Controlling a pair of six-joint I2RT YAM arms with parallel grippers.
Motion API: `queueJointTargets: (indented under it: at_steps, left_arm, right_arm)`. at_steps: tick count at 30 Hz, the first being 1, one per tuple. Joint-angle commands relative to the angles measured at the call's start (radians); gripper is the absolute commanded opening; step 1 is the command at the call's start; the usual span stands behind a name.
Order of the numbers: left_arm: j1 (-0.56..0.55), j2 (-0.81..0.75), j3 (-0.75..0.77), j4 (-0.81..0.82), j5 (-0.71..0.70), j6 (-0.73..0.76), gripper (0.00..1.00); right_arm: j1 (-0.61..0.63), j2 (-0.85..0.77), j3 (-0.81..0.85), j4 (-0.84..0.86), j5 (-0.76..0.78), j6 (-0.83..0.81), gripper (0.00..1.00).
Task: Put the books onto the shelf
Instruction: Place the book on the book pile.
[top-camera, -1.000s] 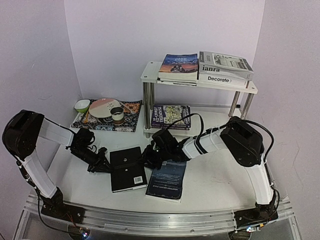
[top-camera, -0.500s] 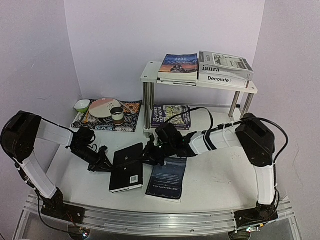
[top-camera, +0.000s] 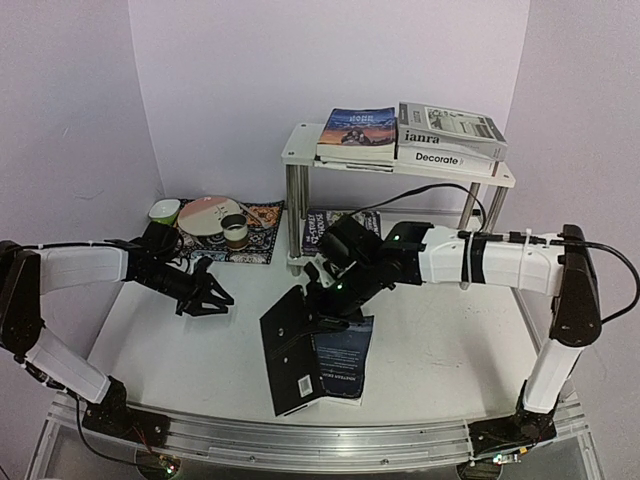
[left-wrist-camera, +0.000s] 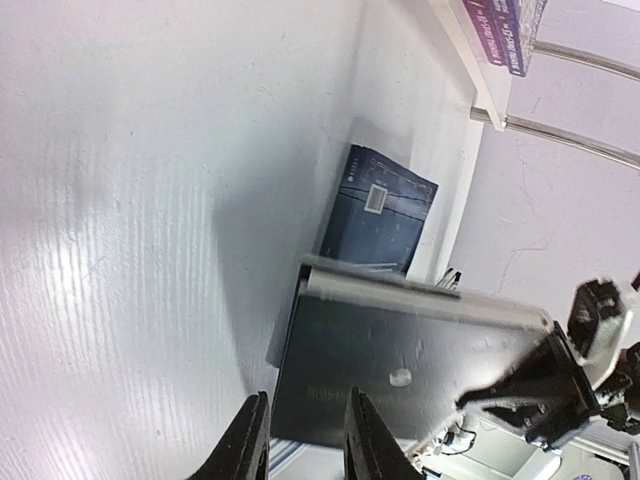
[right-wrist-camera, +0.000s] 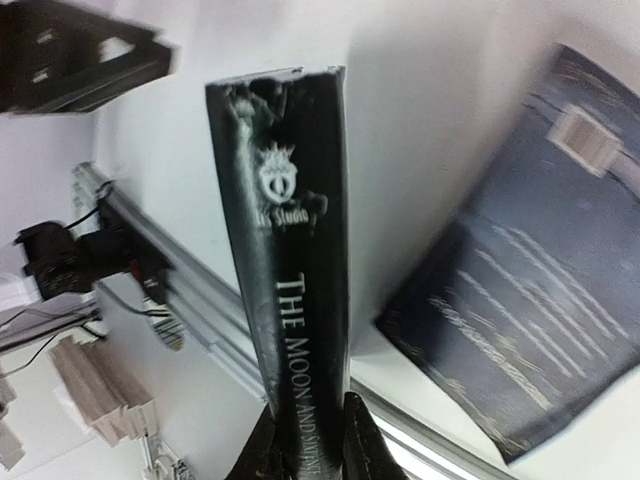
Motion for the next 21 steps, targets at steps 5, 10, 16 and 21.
queueJointTargets:
  at_steps: [5,10,16,21]
  left_arm:
    - [-0.050,-0.073,0.078,-0.038,0.000,-0.064,0.28]
    - [-0.129,-0.053,0.122,-0.038,-0.023,-0.098,0.30]
    - [-0.217,-0.022,0.195,-0.037,-0.038,-0.161,0.30]
    - [-0.306,0.023,0.264,-0.038,-0.068,-0.230,0.35]
  right_arm:
    - [-0.016,-0.160,0.169,-0.494,0.269,0.002,0.00]
    - [-0.018,-0.177,0.207,-0.635,0.348,0.018,0.00]
    - [-0.019,-0.152,0.300,-0.699,0.347,0.071,0.00]
    - [-0.021,-0.098,0.314,-0.766,0.348,0.140,0.00]
